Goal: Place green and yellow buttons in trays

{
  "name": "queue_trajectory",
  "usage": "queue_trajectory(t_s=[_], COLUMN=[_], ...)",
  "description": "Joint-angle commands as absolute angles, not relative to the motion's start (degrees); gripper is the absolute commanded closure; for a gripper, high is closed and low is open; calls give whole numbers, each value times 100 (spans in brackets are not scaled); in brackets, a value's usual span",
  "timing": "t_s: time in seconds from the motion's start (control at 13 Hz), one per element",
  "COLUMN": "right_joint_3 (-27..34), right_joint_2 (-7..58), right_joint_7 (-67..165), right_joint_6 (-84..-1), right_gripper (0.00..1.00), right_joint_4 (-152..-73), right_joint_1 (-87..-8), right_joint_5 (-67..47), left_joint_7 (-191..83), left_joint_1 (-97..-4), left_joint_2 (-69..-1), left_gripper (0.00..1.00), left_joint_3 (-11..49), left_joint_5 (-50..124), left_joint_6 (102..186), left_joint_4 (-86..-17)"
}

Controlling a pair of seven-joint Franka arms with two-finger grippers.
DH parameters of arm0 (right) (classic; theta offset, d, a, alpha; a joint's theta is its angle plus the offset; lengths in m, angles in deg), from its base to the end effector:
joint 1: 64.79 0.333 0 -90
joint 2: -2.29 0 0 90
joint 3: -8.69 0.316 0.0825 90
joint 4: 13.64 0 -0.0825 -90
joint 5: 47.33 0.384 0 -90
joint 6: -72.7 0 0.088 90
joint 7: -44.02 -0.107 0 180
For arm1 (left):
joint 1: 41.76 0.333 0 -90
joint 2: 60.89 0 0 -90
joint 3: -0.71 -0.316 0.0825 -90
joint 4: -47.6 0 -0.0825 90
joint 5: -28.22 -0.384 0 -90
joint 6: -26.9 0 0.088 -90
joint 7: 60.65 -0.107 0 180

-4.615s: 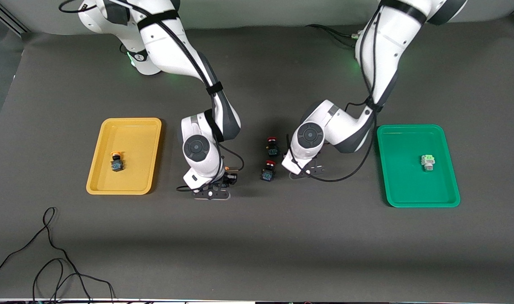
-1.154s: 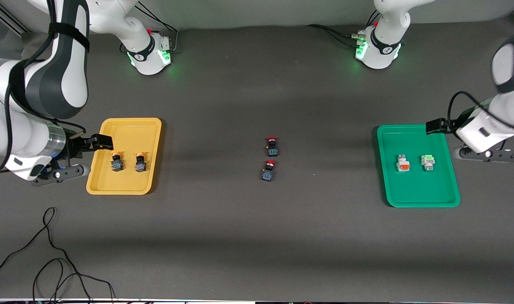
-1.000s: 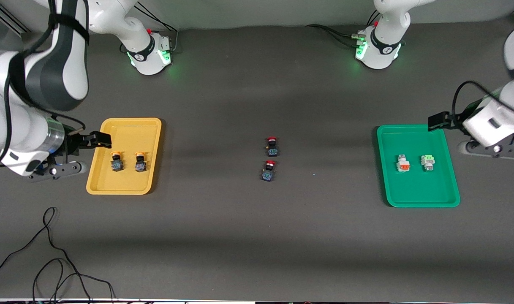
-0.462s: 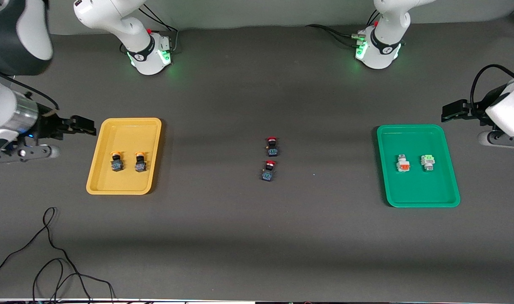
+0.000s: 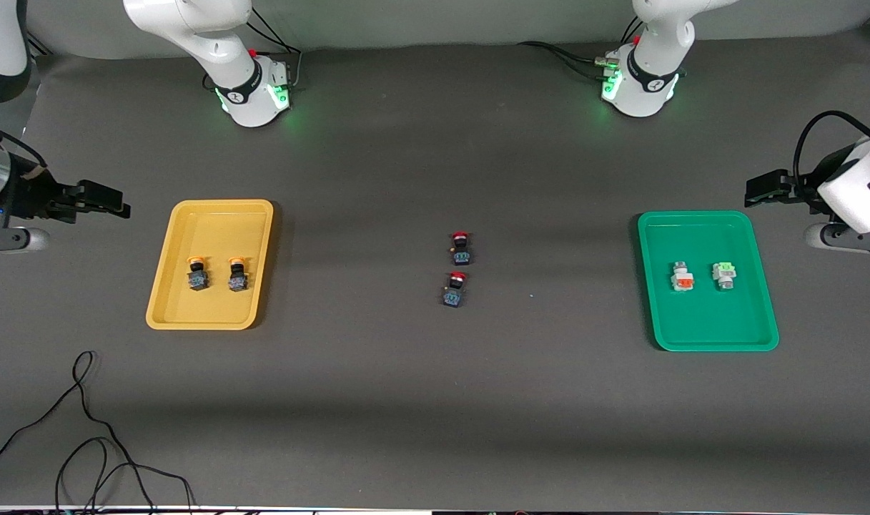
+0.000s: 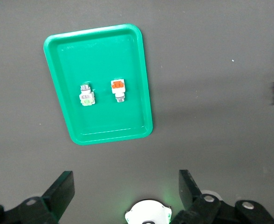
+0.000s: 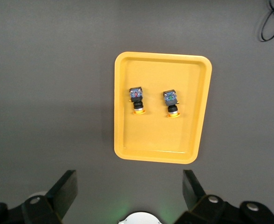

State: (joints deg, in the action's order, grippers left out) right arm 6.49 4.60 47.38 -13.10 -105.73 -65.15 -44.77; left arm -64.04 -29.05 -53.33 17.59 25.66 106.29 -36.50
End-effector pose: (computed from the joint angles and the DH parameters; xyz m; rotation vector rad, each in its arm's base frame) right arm 0.5551 -0.0194 0.5794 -3.0823 -0.0213 0.2280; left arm 0.5711 -0.0251 0.5864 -3.1103 0.2023 0.3261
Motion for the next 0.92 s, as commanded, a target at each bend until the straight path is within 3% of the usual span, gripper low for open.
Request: queue_trajectory(t_s=[0.0, 0.08, 0.31, 0.62, 0.85], right_joint_3=[860, 860, 852, 834, 834], right_joint_2=[290, 290, 334, 448, 466], right_joint_7=[4577, 4577, 4577, 4569, 4560], right_joint_6=[-1431, -1431, -1431, -1431, -1431], right_gripper=[0, 0, 0, 0, 0], right_joint_4=[-10690, -10663, -10549, -10435, -10382], right_joint_1=[-6795, -6796, -6743, -6743, -6734], right_joint_5=[-4610, -4645, -4821, -4821, -4821], left_joint_7=[-6705, -6715, -6601, -6636, -6645], left_joint_1=[-4330, -4413, -5237, -5319, -5319], left_joint_2=[-5421, -5578, -6676, -6538, -5995], left_gripper=[0, 0, 0, 0, 0], left_joint_3=[278, 204, -426, -597, -597], left_joint_5=[2487, 2496, 2444, 2453, 2453], left_joint_6=[10573, 10748, 11802, 11761, 11174], left_joint_4=[-3563, -3764, -5484, -5375, -4587])
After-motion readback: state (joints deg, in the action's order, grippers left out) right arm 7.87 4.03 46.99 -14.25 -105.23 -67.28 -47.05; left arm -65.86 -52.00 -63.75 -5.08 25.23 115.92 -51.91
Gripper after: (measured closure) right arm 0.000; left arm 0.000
